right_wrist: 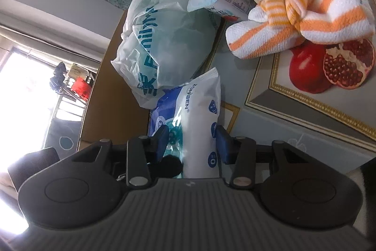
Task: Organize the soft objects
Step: 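Carry the wet-wipes pack with both grippers over to the cardboard box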
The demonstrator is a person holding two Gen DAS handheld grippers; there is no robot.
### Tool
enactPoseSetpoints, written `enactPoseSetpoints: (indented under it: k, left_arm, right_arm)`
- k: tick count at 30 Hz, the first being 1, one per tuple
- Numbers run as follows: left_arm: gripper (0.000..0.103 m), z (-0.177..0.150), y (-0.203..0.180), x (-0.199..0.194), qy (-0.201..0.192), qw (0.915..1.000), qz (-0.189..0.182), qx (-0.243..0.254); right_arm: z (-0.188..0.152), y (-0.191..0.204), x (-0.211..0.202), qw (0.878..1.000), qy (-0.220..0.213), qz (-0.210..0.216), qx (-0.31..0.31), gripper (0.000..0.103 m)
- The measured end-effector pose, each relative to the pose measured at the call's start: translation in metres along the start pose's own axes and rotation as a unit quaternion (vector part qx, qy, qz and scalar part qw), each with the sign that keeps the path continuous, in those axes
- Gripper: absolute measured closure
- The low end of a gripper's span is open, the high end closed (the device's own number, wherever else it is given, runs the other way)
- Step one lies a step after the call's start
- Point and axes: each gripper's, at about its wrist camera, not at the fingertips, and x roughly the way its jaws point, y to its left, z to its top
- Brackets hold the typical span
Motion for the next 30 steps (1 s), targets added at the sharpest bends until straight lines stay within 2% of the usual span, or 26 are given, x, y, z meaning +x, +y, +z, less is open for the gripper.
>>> enactPoseSetpoints:
  k: [8,14,22,27,30]
  left_arm:
    - [0.041,0.001,-0.02,-0.012,-0.009,0.9997,0.015,0.015]
    - [0.041,0.008,-0.039,-0.04,-0.046,0.9978,0.035,0.032]
    - [0.041,0.04,-0.039,-0.098,-0.125,0.9876,0.076,0.056]
    - [0.041,0.071,-0.015,-0.132,-0.162,0.9782,0.121,0.046]
    - [0.041,0.097,0.012,-0.152,-0.172,0.9748,0.141,0.021]
  right_arm:
    - [-0.005,0.008,-0.024,1.0,-0.021,0.012,-0.01,0.061]
    - [0.001,0.03,-0.043,0.998,-0.044,0.036,-0.028,0.061]
    - [0.035,0.098,-0.041,0.99,-0.058,0.085,-0.094,0.061]
    - [0.069,0.159,-0.008,0.984,-0.025,0.115,-0.134,0.06]
    - [0.092,0.2,0.023,0.98,0.003,0.126,-0.152,0.06]
